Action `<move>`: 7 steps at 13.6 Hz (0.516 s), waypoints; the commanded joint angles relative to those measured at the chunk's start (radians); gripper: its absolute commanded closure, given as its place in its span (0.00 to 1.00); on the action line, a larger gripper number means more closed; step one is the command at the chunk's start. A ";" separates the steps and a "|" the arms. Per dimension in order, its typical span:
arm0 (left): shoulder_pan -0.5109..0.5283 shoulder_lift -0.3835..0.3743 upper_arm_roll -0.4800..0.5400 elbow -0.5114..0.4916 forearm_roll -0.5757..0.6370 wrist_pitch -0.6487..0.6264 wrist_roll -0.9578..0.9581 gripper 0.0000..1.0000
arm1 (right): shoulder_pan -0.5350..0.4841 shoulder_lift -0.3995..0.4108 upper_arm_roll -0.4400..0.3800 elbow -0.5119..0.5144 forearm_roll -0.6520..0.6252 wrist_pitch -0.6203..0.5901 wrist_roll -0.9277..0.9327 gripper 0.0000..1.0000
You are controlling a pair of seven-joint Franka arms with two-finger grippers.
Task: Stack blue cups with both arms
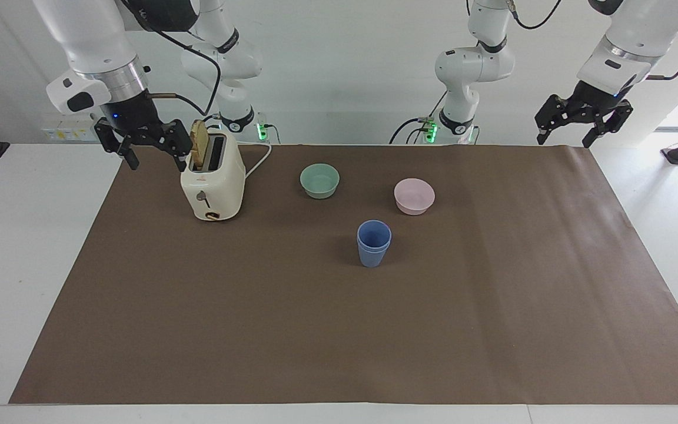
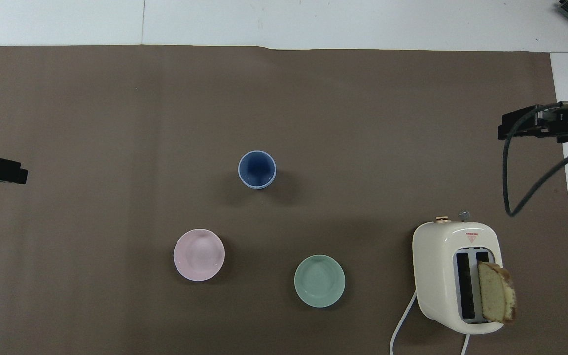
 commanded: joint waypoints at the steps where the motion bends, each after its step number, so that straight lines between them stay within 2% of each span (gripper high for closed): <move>1: 0.016 -0.006 -0.005 -0.003 -0.014 -0.008 0.007 0.00 | -0.011 -0.030 0.003 -0.033 0.021 -0.002 -0.018 0.00; 7: 0.014 -0.006 -0.005 -0.003 -0.014 -0.008 0.007 0.00 | -0.012 -0.031 0.005 -0.038 0.021 -0.004 -0.023 0.00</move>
